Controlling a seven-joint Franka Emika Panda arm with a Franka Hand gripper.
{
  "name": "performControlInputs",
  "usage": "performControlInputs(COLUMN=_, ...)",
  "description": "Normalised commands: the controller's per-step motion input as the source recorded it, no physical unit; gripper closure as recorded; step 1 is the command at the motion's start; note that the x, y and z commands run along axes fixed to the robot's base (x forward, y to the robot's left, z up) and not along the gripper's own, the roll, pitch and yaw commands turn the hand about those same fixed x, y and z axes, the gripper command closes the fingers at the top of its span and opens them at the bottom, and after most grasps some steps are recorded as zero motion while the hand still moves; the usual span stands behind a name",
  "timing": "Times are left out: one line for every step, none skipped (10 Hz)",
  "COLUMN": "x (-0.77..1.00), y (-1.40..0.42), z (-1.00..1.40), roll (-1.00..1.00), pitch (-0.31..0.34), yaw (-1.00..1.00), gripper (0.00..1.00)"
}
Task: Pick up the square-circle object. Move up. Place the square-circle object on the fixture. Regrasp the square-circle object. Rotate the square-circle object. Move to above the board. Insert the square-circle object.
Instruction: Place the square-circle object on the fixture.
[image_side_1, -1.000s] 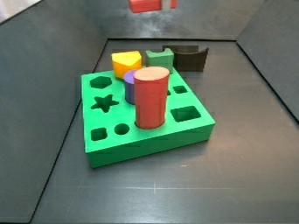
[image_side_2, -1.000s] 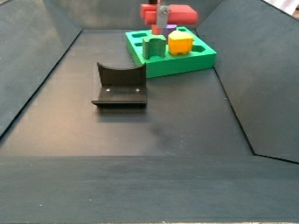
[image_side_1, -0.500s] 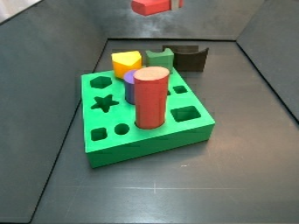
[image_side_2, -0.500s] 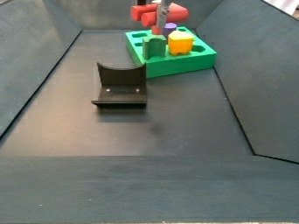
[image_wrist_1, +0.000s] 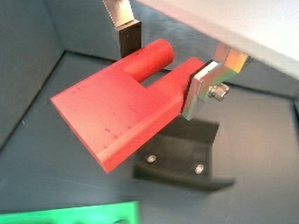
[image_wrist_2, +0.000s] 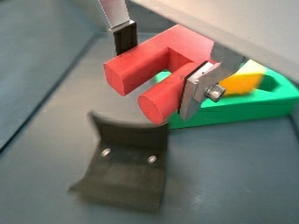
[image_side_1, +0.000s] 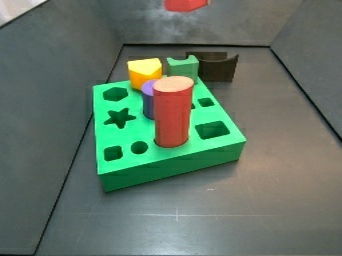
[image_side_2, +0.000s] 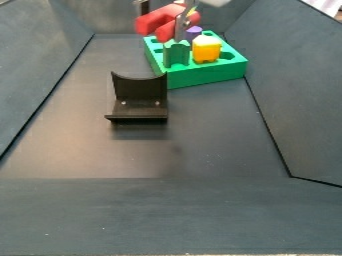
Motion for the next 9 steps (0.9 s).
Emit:
performControlInputs(x=0.77, y=0.28, z=0.00, roll=-0.65, pitch=0.197, yaw=1.00, gripper=1.00)
performControlInputs(x=0.67, y=0.10, z=0.00, roll=-0.68, pitch=0.240, yaw=1.00, gripper=1.00)
performControlInputs(x=0.54, y=0.05, z=-0.01, roll=-0.71, pitch=0.310, yaw=1.00, gripper=1.00)
performControlInputs(x=0.44, y=0.05, z=0.00, roll=-0.77, pitch=0.391, yaw=1.00, gripper=1.00)
performControlInputs(x=0.32, y=0.05, z=-0.01, roll=-0.88, pitch=0.546, yaw=1.00, gripper=1.00)
performControlInputs(x=0.24, y=0.04, z=-0.01, roll=-0.86, pitch=0.640, yaw=0.87, gripper=1.00)
performControlInputs(x=0.16, y=0.04, z=0.00, roll=-0.69, pitch=0.639, yaw=0.57, gripper=1.00)
performControlInputs(x=0.10, y=0.04, z=0.00, roll=-0.53, pitch=0.613, yaw=0.31, gripper=1.00)
performControlInputs(x=0.07, y=0.03, z=0.00, roll=-0.32, pitch=0.497, yaw=0.02, gripper=1.00)
